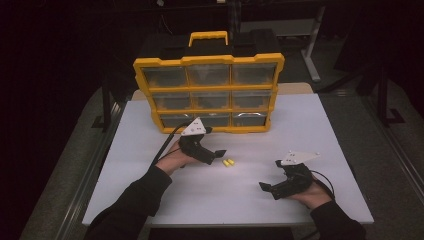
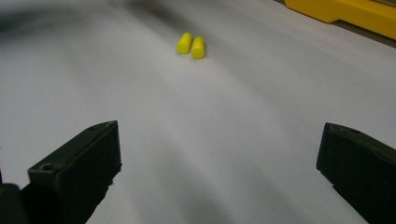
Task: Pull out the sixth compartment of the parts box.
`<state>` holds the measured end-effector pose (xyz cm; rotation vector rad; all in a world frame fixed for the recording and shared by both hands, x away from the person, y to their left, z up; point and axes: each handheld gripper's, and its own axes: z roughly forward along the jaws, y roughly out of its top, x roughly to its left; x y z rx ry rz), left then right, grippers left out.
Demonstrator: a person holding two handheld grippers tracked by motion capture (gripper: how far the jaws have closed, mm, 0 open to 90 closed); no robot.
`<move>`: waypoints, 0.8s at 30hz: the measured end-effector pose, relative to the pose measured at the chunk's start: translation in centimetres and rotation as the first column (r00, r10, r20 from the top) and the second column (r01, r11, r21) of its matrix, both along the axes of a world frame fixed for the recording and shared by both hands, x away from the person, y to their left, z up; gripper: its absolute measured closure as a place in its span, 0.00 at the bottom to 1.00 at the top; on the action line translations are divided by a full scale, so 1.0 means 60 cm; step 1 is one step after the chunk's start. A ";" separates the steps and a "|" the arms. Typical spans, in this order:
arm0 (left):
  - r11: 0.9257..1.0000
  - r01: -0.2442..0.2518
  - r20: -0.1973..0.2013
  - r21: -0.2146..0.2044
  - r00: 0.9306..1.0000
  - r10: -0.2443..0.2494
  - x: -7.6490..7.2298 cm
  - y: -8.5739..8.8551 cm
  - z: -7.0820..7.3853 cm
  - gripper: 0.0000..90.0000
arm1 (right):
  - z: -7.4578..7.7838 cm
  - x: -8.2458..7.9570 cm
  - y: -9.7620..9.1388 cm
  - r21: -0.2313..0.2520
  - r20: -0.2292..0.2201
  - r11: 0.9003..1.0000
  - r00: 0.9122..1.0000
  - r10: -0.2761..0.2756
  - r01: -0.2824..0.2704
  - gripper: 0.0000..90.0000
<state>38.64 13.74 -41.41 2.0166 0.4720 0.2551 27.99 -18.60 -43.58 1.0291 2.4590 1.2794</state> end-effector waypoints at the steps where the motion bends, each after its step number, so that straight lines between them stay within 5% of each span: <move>1: 1.000 -0.001 0.003 -0.001 1.000 0.001 0.000 0.000 0.000 0.00 | 0.000 0.000 0.000 0.000 0.000 1.000 1.000 0.000 0.000 0.00; 24: 0.997 0.012 0.126 0.073 0.992 -0.021 -0.010 -0.006 0.002 0.00 | 0.000 -0.001 0.001 -0.001 0.004 1.000 1.000 0.009 -0.009 0.00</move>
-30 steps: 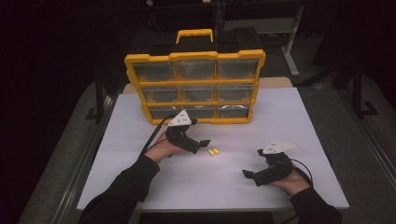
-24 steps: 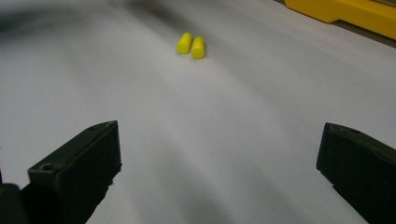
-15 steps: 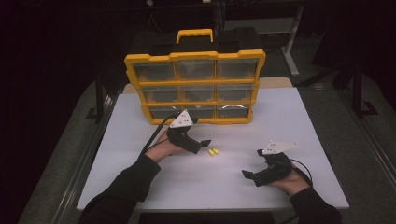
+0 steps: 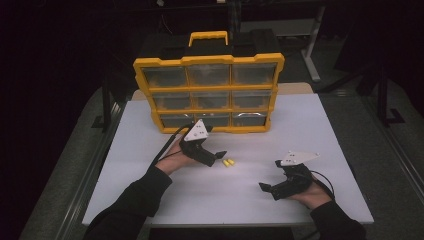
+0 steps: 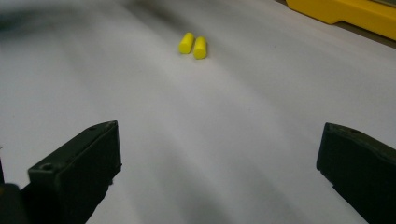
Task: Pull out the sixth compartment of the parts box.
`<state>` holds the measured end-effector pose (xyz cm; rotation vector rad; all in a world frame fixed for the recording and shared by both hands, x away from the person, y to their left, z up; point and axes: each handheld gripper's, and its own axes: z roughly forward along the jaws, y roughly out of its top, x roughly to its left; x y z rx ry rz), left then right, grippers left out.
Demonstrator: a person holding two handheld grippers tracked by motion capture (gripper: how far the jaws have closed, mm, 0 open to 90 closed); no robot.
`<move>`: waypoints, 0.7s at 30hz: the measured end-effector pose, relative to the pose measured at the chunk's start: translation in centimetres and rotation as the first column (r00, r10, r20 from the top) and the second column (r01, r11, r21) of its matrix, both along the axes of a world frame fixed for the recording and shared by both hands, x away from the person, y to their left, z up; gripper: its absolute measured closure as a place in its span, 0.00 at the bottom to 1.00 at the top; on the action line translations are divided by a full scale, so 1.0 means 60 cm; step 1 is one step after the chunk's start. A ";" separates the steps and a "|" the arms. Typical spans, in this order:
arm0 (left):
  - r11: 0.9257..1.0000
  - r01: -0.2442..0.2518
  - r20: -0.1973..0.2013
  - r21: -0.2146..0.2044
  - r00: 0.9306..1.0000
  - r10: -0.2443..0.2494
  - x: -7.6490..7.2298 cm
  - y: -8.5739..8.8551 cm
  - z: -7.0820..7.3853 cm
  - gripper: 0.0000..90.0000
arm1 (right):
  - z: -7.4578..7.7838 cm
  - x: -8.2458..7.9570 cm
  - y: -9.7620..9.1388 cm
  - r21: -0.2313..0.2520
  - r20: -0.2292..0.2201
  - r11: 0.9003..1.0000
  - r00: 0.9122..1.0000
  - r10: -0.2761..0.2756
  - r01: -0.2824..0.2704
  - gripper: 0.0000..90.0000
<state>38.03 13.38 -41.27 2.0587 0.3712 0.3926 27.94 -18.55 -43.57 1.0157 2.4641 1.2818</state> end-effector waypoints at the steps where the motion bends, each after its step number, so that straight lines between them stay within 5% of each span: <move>1: 1.000 0.001 0.003 0.001 1.000 -0.001 0.000 0.000 0.000 0.00 | 0.000 0.000 0.000 0.001 0.000 1.000 1.000 0.000 0.000 0.00; 21: 1.000 0.001 0.091 0.029 0.996 -0.004 -0.005 0.002 0.004 0.00 | 0.000 0.000 0.000 -0.001 -0.001 1.000 1.000 0.002 -0.002 0.00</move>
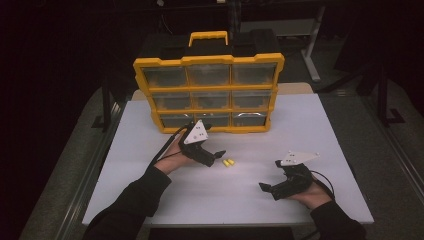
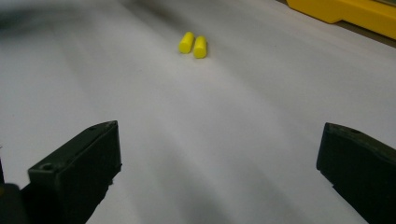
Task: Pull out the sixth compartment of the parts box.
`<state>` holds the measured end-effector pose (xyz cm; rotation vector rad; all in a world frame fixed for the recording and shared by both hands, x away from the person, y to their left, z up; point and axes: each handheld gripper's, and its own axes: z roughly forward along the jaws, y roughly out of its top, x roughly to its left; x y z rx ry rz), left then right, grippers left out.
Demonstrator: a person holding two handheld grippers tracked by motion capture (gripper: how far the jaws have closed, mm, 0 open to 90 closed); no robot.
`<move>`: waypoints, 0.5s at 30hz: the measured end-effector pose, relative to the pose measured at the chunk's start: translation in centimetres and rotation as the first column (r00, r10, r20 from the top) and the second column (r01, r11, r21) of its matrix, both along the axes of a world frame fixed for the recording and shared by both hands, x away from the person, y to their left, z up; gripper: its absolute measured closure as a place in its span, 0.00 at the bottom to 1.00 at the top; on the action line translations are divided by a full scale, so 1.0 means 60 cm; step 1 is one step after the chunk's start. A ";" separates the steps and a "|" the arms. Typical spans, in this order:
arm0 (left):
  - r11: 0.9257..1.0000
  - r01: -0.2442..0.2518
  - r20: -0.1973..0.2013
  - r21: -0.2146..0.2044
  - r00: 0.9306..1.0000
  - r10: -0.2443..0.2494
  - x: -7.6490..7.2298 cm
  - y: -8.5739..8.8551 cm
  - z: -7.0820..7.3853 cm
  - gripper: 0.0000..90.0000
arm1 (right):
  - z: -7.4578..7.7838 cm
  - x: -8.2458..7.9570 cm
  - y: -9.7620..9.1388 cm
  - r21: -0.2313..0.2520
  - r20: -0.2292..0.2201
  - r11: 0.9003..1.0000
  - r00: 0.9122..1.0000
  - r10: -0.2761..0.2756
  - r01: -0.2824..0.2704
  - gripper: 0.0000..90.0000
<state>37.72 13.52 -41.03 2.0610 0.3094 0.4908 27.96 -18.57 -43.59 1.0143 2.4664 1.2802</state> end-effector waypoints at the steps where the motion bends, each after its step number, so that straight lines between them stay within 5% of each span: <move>1: 1.000 0.000 0.002 0.001 1.000 0.000 0.000 0.000 0.000 0.00 | 0.000 0.000 0.000 0.000 0.000 1.000 1.000 0.000 0.000 0.00; 15: 1.000 0.001 0.044 0.020 0.999 -0.002 -0.003 0.000 0.001 0.00 | 0.000 0.000 0.000 0.000 0.001 1.000 1.000 0.001 -0.001 0.00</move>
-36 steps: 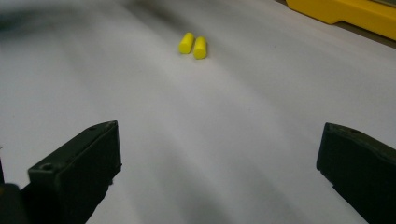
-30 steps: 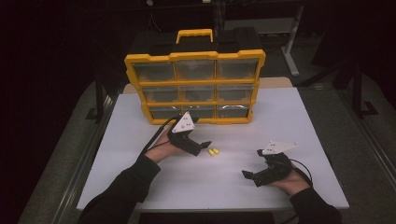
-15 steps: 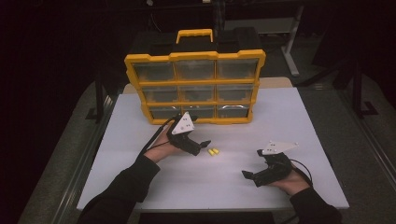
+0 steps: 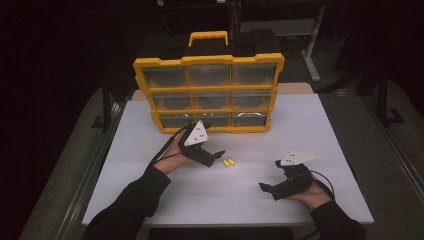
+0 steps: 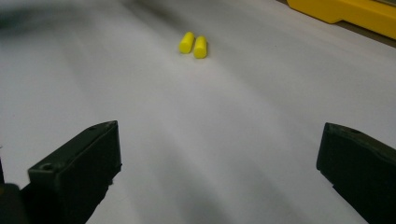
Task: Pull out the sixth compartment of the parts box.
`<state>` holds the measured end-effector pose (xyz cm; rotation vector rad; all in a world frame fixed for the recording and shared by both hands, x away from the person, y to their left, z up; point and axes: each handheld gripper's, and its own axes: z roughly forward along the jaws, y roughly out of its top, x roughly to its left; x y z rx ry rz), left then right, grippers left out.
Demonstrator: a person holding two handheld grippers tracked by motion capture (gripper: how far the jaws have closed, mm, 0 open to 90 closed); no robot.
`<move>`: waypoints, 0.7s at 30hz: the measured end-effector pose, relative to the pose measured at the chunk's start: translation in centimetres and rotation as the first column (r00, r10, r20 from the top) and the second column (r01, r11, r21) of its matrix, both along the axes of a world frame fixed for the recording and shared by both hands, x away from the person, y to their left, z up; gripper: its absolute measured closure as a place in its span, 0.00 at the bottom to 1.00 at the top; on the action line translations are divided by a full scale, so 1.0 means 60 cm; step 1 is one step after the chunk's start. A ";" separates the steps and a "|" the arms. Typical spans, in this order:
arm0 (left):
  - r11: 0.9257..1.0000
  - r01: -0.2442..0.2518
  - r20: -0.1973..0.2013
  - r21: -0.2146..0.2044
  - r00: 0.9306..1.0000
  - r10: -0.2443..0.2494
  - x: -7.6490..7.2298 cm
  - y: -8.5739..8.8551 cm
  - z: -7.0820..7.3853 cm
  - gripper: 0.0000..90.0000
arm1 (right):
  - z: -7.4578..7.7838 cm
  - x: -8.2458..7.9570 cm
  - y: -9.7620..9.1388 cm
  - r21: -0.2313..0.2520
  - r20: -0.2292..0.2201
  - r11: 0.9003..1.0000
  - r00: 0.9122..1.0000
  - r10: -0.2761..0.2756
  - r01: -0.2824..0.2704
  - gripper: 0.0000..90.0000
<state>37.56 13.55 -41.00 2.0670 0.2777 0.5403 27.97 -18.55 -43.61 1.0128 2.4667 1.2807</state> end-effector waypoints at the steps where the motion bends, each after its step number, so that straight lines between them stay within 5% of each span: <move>1: 1.000 0.000 0.002 0.000 1.000 0.000 0.000 0.000 0.000 0.00 | 0.000 0.000 0.000 0.000 0.000 1.000 1.000 0.000 0.000 0.00; 21: 0.999 0.003 0.097 0.040 0.995 -0.007 -0.007 -0.001 0.001 0.00 | 0.000 -0.001 0.000 0.001 0.000 1.000 1.000 -0.001 0.001 0.00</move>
